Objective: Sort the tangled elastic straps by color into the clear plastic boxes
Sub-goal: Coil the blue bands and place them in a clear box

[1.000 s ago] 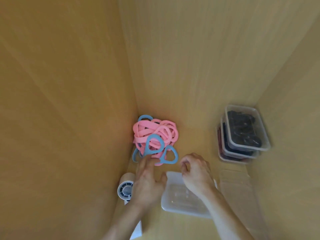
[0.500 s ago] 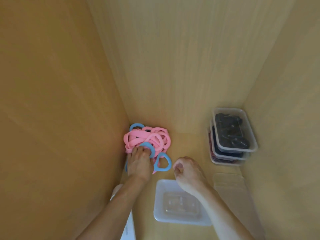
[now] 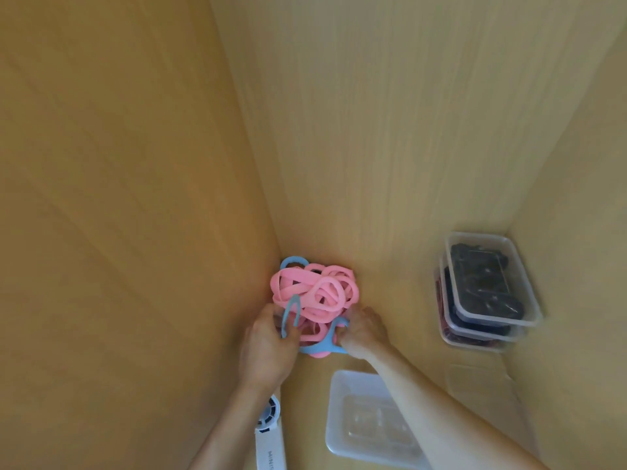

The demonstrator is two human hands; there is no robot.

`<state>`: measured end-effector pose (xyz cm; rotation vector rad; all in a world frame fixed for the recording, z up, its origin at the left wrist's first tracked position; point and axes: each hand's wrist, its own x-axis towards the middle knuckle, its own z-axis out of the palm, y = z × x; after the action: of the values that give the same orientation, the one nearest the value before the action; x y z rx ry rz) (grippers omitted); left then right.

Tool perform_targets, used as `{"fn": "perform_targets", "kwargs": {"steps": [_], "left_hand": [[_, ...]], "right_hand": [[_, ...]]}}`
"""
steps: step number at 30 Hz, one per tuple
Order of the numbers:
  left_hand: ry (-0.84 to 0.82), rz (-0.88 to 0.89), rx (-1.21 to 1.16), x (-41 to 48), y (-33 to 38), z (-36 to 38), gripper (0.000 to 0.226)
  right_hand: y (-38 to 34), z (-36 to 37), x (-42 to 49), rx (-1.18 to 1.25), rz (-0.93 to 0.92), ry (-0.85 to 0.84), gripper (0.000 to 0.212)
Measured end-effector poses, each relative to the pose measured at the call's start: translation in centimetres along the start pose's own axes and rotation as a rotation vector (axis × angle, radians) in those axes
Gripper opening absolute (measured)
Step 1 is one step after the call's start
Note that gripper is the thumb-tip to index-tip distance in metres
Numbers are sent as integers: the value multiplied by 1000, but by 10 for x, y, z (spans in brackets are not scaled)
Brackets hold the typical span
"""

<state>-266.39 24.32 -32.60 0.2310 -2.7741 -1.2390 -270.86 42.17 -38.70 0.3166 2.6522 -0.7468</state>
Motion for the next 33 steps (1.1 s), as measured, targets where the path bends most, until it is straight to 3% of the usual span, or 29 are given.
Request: {"fn": "perform_targets", "kwargs": {"steps": [3,4,10,14,20,28,33], "left_hand": [[20,-50,-69,4,-3,-9,13],[21,-70,-123,6,-3,-10,13],[-62,-160,-400,12,2,-10,6],[-134,-89,-436,4,9,-5,16],[-221,54,-375,-11,10,-7,25],[-144,156,-378,-15,9,-18,41],[-71,104,-341,-9,-3,-17,47]], "right_hand": [[-5,-4,-2,-15,-9,-41,26],[-5,-7,-3,58,-34,-86,14],[-24,-27,-23,579,-117,-190,14],[-44,-41,-36,897,-95,-144,15],[-58,-51,-53,1138,-76,-178,14],[-84,-64,-56,1013,-159,-27,24],[-110,-107,-61,939,-360,-40,20]]}}
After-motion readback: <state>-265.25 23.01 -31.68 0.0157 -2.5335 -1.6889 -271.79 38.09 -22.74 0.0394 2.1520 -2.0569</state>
